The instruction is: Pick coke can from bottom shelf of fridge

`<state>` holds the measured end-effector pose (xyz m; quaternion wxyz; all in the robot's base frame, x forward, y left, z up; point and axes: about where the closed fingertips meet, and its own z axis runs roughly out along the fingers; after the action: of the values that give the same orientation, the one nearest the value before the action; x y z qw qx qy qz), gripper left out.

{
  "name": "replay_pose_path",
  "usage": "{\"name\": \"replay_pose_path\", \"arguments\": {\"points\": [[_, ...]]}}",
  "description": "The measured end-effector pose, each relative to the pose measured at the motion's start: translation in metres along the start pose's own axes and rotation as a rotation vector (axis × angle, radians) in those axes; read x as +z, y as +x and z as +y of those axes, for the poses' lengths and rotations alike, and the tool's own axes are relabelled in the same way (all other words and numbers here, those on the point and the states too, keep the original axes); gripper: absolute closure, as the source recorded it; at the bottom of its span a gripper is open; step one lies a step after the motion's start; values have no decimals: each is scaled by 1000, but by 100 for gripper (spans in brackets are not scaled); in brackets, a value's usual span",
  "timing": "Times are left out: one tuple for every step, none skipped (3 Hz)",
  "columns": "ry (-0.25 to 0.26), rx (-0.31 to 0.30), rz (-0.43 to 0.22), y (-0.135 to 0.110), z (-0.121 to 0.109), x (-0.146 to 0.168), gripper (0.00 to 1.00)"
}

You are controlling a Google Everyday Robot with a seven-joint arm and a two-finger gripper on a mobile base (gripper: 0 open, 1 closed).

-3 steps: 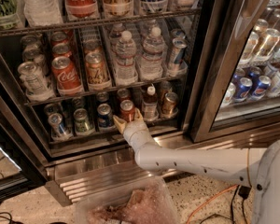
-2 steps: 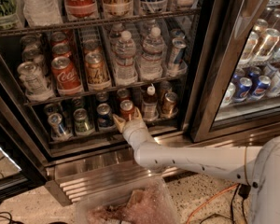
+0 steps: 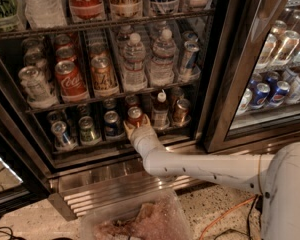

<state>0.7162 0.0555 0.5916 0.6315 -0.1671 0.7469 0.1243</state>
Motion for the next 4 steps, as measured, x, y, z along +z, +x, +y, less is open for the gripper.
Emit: {"name": "replay_pose_path", "arguments": {"points": [[0,0,0,0,-5,-2,80],[0,0,0,1,-8,-2,100],[-13,-8,-11,-6,-7,-4,100],[-13,-8,-11,-6,-7,-4,100]]}}
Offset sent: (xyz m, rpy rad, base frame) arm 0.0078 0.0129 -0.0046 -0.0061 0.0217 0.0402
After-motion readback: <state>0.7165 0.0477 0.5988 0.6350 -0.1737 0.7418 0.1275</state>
